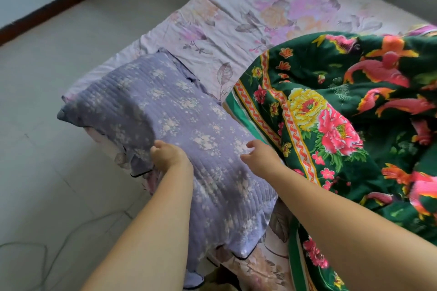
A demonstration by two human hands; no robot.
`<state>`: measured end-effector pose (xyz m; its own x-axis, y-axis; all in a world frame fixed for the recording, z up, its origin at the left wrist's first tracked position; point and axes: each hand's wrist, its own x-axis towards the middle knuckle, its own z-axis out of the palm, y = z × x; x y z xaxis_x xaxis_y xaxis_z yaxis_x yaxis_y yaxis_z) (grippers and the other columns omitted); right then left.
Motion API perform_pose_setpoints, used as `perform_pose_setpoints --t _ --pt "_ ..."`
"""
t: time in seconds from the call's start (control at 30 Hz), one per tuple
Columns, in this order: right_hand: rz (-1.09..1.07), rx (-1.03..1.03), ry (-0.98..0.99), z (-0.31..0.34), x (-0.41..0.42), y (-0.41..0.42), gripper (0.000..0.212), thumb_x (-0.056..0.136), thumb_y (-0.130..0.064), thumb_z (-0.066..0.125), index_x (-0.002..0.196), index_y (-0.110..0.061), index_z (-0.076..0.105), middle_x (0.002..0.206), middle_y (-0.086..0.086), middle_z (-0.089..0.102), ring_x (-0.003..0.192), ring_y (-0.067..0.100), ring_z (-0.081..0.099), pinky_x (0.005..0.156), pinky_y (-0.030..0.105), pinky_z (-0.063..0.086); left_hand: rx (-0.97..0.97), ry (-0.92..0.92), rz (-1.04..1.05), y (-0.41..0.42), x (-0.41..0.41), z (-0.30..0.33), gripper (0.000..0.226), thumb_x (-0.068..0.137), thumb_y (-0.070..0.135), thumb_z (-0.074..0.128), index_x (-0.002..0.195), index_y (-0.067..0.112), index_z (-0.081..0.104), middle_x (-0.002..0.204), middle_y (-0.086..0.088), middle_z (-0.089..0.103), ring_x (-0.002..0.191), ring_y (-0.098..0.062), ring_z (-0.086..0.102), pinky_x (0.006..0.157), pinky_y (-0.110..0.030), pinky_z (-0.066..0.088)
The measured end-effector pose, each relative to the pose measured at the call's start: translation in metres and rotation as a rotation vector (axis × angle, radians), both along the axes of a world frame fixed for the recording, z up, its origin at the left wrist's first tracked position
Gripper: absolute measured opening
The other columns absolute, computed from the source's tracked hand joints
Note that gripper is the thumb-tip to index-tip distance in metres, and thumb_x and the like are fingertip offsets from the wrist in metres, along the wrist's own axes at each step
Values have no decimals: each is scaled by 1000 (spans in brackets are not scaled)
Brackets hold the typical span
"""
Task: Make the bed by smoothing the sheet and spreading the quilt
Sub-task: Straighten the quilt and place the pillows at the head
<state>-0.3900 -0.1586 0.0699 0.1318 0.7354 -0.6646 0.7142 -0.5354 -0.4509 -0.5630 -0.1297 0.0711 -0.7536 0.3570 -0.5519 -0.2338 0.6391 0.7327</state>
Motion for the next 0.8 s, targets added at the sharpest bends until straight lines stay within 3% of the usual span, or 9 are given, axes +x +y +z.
perform_pose_setpoints --t 0.1,0.2,0.3,0.37,0.5,0.57,0.67,0.73,0.8 --pt "-47 71 16 20 14 1 50 97 -30 51 141 -11 37 132 12 51 101 27 58 78 35 46 165 50 -96 7 24 39 47 104 31 30 129 -3 50 133 -21 52 111 -31 53 87 -36 39" --pt "-100 163 -5 43 33 3 49 98 -35 49 139 -11 39 133 11 50 112 29 53 88 35 44 319 47 -174 12 49 69 36 96 37 50 100 2 60 101 -14 63 91 -25 57 74 -34 45" --pt "-192 258 7 66 59 2 46 99 -39 44 132 -8 46 128 13 54 112 30 52 91 37 42 399 61 -287 11 76 96 20 89 23 61 73 14 53 82 -2 59 74 -15 50 68 -27 41" --pt "-242 310 13 78 78 1 45 99 -41 41 124 -5 51 119 14 57 107 30 53 87 36 41 487 96 -361 6 96 117 36 84 13 59 58 24 39 72 3 50 67 -13 42 64 -27 36" --pt "-315 393 86 99 119 -6 43 98 -48 40 87 -9 52 84 8 52 87 24 50 69 33 34 718 110 -507 -8 140 156 43 74 8 59 52 20 24 55 6 24 55 -11 19 56 -30 24" --pt "-387 413 126 105 141 -12 54 94 -55 42 94 -4 58 91 12 59 92 28 56 72 33 34 849 104 -569 -16 160 175 39 66 12 56 50 21 21 53 9 20 55 -12 16 55 -32 20" --pt "-458 414 157 120 176 -31 57 87 -68 39 85 -12 52 87 6 55 83 24 52 74 35 35 983 9 -651 -30 194 208 37 64 11 55 45 23 25 47 12 21 53 -8 16 52 -30 18" --pt "-503 398 176 132 203 -46 69 79 -80 35 94 -16 54 101 3 58 93 21 53 81 35 36 1066 -70 -724 -44 218 232 40 67 7 56 45 24 27 48 13 21 53 -8 17 53 -30 18" --pt "-561 413 216 146 230 -61 78 81 -78 34 107 -10 64 113 7 63 109 27 56 93 36 38 1132 -130 -793 -58 242 254 43 70 4 57 51 26 25 51 11 21 53 -10 18 53 -30 17"
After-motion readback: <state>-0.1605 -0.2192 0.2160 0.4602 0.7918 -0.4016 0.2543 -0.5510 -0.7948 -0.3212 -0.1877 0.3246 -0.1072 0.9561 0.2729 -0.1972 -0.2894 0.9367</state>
